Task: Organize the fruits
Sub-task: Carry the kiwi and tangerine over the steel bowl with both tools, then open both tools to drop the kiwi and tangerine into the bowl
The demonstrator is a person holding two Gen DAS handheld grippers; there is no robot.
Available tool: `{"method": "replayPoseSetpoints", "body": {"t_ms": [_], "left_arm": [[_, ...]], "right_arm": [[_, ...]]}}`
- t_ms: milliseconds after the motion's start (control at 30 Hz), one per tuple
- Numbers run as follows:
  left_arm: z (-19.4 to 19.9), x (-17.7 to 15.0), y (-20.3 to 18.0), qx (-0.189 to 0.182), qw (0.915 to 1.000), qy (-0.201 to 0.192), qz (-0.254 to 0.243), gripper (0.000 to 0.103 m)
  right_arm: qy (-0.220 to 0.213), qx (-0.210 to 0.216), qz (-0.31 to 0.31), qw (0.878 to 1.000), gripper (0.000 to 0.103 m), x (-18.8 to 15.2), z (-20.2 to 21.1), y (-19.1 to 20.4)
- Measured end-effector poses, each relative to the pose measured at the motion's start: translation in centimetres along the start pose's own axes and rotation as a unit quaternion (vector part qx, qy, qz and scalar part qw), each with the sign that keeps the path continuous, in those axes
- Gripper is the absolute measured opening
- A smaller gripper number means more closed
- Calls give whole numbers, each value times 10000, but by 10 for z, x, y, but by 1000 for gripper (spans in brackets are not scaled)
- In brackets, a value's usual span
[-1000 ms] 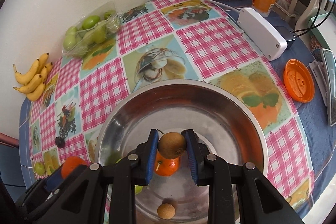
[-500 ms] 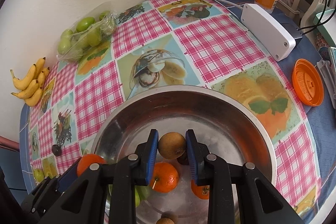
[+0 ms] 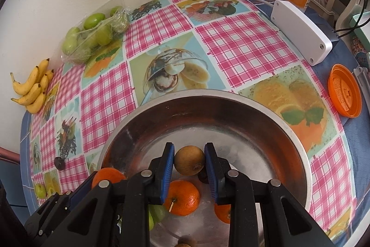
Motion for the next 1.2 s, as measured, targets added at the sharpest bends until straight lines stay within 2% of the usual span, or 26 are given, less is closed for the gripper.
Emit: {"method": "replayPoseSetpoints", "body": {"t_ms": [267, 400, 567, 800, 1100, 1167, 1200], "left_arm": [[2, 0, -2, -10, 10000, 3, -23, 42], [10, 1, 0, -149, 9999, -11, 42, 43], [25, 4, 5, -124, 9997, -89, 184, 43], [27, -1, 38, 376, 9958, 123, 823, 43], [30, -11, 82, 878, 9872, 264, 1309, 43], [30, -14, 91, 936, 9849, 298, 1427, 45], [30, -15, 95, 947, 9839, 316, 1485, 49]], "right_arm": [[33, 59, 111, 9999, 31, 1, 0, 4], [54, 67, 155, 9998, 31, 2, 2, 6], [-133, 73, 249, 9996, 31, 4, 19, 14], [-258, 1, 402, 9989, 31, 3, 38, 22], [88, -81, 329, 9994, 31, -10, 27, 25], [141, -87, 402, 9991, 31, -13, 25, 29], [147, -96, 439, 9989, 31, -13, 24, 31]]}}
Point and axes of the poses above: each gripper's, at about its wrist camera, not at the fingertips, and z roughly against the way its jaws point, y to its left, x to its top, the point moved 1 cm from there along -z, roughly the way its jaws point, and after that the axes turned 11 degrees about x, right-handed, at the moved point
